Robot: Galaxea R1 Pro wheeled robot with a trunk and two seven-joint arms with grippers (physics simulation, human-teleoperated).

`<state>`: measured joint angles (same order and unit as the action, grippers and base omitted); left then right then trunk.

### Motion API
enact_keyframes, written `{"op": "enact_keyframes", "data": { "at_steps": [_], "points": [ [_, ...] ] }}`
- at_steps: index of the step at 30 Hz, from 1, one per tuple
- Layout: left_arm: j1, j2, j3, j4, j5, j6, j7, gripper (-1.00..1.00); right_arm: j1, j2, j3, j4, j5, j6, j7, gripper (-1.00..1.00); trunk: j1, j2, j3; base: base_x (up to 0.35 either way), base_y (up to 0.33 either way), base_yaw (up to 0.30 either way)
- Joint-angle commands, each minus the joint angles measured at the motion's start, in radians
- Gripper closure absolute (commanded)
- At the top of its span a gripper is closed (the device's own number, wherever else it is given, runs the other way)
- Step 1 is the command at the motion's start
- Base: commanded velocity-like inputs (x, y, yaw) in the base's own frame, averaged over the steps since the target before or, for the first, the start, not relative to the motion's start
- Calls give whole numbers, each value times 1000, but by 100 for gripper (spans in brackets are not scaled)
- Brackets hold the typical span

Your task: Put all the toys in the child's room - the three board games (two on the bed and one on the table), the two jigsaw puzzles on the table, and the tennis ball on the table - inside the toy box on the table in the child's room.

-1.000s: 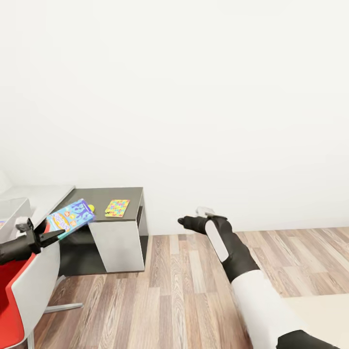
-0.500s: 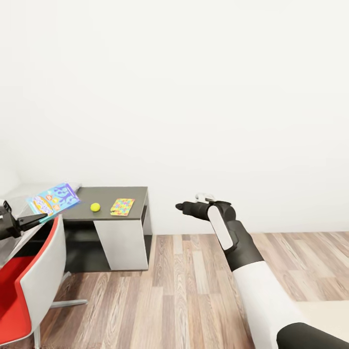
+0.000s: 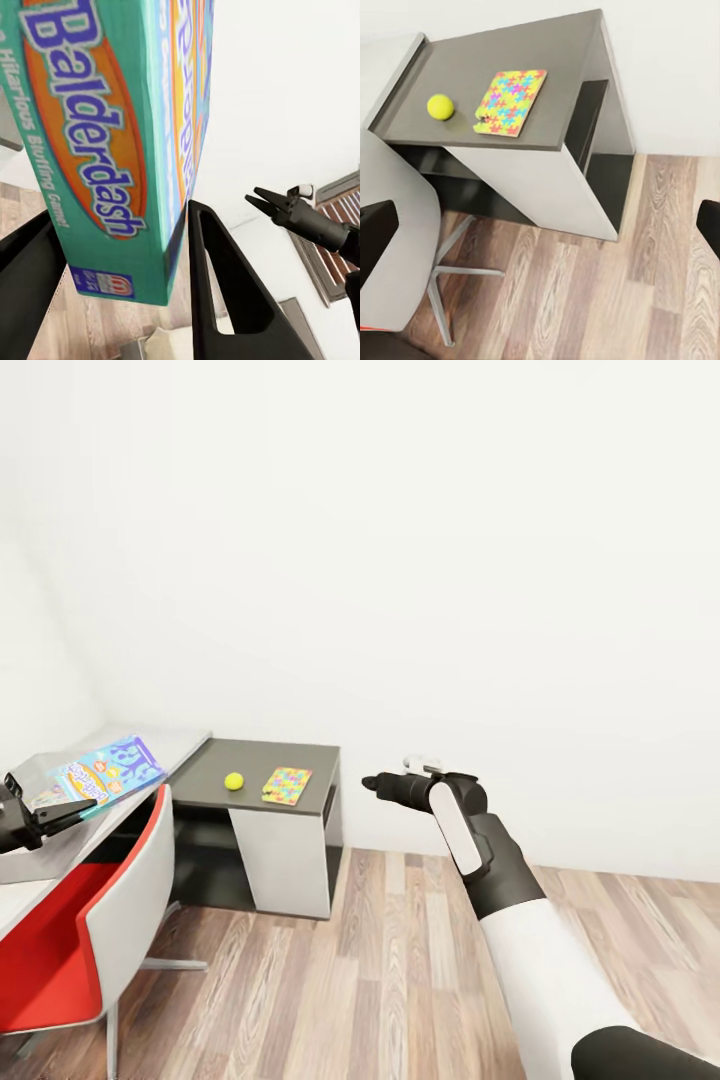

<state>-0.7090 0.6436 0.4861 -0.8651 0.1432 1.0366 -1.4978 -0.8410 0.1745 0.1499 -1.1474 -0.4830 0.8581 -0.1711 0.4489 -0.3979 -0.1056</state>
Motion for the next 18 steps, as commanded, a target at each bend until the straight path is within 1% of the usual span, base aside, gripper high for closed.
{"op": "enact_keyframes", "data": {
  "at_steps": [1, 10, 18],
  "points": [
    [-1, 0, 0, 0, -1, 11, -4, 100, -1, 0, 0, -1, -10, 3, -10, -100, 1, -2, -2, 277, -96, 291],
    [-1, -1, -2, 1, -1, 11, -4, 100, 0, 0, 1, -2, -10, 2, -10, -100, 1, -2, -2, 321, -13, 291],
    [-1, -2, -1, 1, -1, 11, -4, 100, 0, 0, 1, -2, -9, -1, -10, -100, 1, -2, -2, 329, 133, 291]
  ]
}}
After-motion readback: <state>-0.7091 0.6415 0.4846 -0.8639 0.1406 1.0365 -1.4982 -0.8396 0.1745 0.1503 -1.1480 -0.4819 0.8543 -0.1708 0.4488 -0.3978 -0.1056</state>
